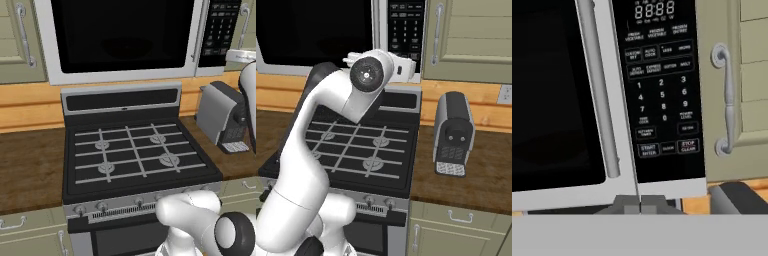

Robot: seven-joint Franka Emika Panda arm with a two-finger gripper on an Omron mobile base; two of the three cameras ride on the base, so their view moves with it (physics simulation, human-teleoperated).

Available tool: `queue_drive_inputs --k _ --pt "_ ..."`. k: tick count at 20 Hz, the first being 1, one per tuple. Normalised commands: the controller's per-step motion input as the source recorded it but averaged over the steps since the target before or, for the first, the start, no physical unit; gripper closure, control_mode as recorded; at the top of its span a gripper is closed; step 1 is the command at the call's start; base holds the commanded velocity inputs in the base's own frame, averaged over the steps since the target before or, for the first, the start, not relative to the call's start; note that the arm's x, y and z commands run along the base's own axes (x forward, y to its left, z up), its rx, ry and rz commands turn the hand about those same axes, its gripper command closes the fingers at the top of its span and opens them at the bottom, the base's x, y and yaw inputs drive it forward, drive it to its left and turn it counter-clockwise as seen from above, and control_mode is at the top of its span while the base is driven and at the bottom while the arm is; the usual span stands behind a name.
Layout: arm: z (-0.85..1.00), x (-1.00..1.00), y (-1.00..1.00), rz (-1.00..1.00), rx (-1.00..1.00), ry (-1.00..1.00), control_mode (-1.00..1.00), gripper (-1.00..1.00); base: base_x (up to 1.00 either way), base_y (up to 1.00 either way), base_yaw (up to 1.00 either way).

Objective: Open the microwave, place the bowl with waffle inside the microwave, then close the microwave door and turn it on.

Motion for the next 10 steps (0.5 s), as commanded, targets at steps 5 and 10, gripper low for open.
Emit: queue_drive_inputs --k 5,10 --pt "-0.03 0.41 -0.02 0.02 0.0 0.0 -1.0 1.0 0.0 0.0 0.0" --pt "-0.06 0.29 -0.15 0.06 0.0 0.0 -1.0 1.0 0.0 0.0 0.0"
